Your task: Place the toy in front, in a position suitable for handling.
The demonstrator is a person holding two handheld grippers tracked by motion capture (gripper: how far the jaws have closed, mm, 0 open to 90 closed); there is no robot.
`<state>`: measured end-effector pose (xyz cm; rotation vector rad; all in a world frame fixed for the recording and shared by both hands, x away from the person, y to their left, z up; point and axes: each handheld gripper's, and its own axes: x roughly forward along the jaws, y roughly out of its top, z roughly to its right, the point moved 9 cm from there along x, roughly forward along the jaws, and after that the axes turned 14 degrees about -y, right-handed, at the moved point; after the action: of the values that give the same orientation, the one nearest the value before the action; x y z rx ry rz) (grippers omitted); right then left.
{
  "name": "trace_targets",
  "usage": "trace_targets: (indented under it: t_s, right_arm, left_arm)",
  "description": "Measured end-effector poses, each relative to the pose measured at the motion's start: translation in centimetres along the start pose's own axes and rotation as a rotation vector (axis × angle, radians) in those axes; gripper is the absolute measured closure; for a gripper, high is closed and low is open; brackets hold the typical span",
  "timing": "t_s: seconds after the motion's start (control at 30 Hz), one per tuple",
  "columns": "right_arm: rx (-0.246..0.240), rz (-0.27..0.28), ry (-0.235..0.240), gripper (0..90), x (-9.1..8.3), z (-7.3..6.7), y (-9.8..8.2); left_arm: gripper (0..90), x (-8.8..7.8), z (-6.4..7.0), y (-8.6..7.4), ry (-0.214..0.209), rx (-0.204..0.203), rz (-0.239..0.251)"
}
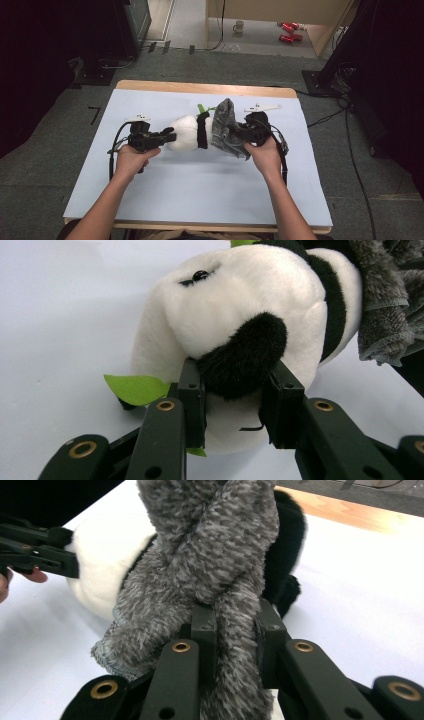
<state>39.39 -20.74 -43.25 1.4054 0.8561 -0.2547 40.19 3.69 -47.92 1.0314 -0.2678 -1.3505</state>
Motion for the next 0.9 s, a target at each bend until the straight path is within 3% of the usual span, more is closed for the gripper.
trace_targets:
  t_s: [0.5, 0.67, 0.77, 0.9]
  right_arm:
    - [0.05, -0.007, -0.034, 76.8, 0.8, 2.6, -1.5]
    - [0.076, 0.005, -0.05, 76.8, -0.3, 3.5, -1.3]
    - [0.08, 0.038, -0.035, 76.8, -1.6, 3.2, -0.6]
    - [0.043, 0.061, 0.016, 76.6, -2.5, 1.4, -0.1]
  left_arm:
    - [66.9, 0.0, -0.3, 0.2, 0.001, -0.013, 0.008]
    - [66.7, -0.1, -0.1, 0.2, 0.018, -0.011, -0.007]
    - [66.7, -0.1, -0.1, 0.3, 0.022, -0.012, -0.008]
    - [66.5, -0.1, -0.2, 0.5, 0.027, -0.006, -0.013]
